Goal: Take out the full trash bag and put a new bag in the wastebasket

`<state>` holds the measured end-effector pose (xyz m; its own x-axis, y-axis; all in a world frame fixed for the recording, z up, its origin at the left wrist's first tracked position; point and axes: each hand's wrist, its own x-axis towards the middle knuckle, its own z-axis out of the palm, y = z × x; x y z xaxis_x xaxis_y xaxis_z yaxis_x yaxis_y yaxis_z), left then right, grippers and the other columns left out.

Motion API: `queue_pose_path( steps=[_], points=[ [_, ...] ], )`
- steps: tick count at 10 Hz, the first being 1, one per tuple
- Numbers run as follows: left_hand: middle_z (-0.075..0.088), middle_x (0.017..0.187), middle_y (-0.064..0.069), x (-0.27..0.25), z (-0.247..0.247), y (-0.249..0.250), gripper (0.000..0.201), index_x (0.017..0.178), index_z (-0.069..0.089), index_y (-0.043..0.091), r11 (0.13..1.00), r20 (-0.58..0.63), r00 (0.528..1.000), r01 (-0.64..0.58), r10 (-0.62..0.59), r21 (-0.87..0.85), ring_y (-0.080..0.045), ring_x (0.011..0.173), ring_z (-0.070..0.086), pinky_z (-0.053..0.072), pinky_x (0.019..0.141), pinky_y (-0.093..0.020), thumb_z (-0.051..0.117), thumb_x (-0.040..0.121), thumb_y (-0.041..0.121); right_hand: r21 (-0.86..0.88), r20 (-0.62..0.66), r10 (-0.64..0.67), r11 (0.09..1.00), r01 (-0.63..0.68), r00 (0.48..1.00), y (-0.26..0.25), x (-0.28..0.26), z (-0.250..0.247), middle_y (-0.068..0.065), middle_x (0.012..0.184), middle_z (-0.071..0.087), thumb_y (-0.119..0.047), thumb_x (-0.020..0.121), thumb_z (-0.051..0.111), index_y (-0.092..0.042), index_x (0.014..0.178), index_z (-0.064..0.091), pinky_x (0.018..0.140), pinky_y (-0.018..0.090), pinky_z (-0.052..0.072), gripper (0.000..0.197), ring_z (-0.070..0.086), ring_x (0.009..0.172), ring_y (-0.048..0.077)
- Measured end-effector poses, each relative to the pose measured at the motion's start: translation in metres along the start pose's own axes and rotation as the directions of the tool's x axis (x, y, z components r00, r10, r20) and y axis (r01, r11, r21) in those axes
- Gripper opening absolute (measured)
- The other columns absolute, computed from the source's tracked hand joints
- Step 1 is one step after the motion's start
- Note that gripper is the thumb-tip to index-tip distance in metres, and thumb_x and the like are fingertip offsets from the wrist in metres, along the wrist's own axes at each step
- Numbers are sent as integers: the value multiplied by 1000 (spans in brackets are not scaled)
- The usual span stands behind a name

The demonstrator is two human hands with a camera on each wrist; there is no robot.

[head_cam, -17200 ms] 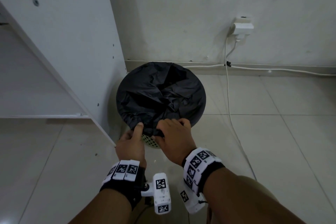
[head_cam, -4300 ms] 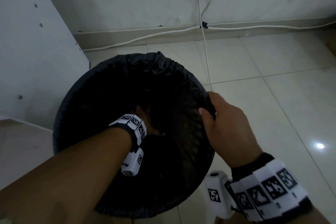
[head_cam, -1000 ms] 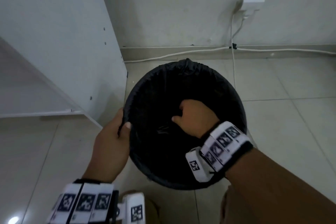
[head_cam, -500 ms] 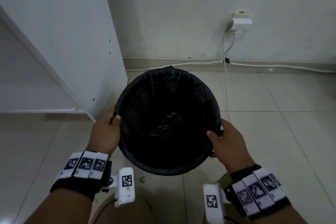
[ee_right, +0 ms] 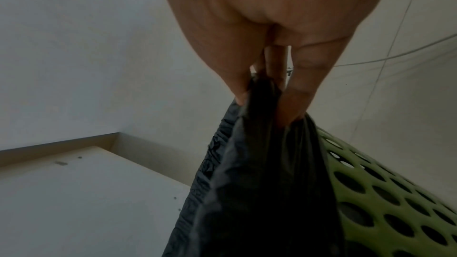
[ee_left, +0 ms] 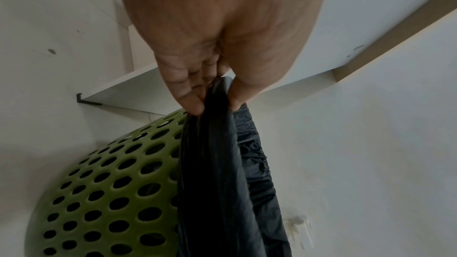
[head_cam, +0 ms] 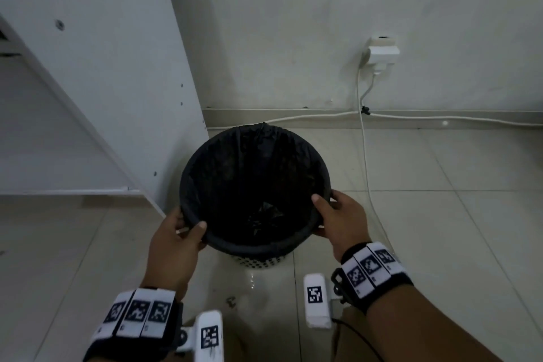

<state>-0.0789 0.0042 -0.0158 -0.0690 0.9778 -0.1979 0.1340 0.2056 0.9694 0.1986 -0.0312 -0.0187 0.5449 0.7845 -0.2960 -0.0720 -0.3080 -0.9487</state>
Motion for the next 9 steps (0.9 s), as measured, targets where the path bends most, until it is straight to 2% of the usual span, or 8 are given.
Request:
queue_pose_path(
  steps=[1,2,3,4,5,7,8,9],
  points=[
    [69,109,1,8,-5,3,39,116,63,41,992,-15,998,-64,66,113,-24,97,69,60,85,-47,63,95,9,26,-6,15,1000,-15,1000,1,3,7,8,84,77,-32,86,74,-16,91,72,64,44,63,18,75,77,27],
    [69,104,9,17,-11,1,41,121,57,55,932,26,991,-136,135,336,-22,92,68,60,82,-48,63,96,22,-56,-41,-37,998,35,998,4,3,12,7,77,75,-41,84,73,-23,79,70,60,45,63,19,74,70,25],
    [69,125,-6,34,-15,-2,57,150,43,34,874,30,995,-95,92,477,-30,107,66,57,90,-52,61,96,32,-127,-71,-91,989,81,993,7,4,15,3,66,73,-57,77,69,-25,71,70,59,48,61,33,72,62,25],
    [65,132,-17,48,-12,-1,62,154,37,18,798,10,998,-53,59,600,-38,105,67,56,89,-48,59,98,32,-143,-66,-104,985,94,992,7,7,17,3,59,70,-63,72,66,-30,74,72,59,50,60,33,70,58,27],
    [68,117,-25,53,-11,1,54,146,43,15,729,33,998,-57,47,682,-43,95,67,59,79,-46,56,97,34,-158,-75,-92,984,79,993,8,8,17,4,55,68,-64,70,66,-34,73,72,58,50,60,31,68,55,29],
    [72,106,-25,55,-12,17,45,137,53,10,633,102,995,-85,9,770,-43,88,69,49,71,-37,60,96,29,-273,-48,-93,959,76,995,11,11,14,1,57,67,-70,72,57,-25,66,66,60,45,60,46,67,57,25],
    [68,120,-24,40,-10,48,39,132,58,8,689,82,997,-62,3,722,-41,107,64,48,85,-39,61,96,23,-308,10,-58,950,58,998,4,6,13,0,66,71,-73,77,49,-26,76,67,66,45,61,51,70,63,23],
    [49,148,-21,15,-21,73,51,147,46,7,779,-71,996,80,-45,622,-39,133,49,38,108,-42,57,99,19,-343,21,63,938,-52,998,6,-6,0,5,85,69,-79,82,34,-12,90,61,75,41,56,72,69,78,29]
  ],
)
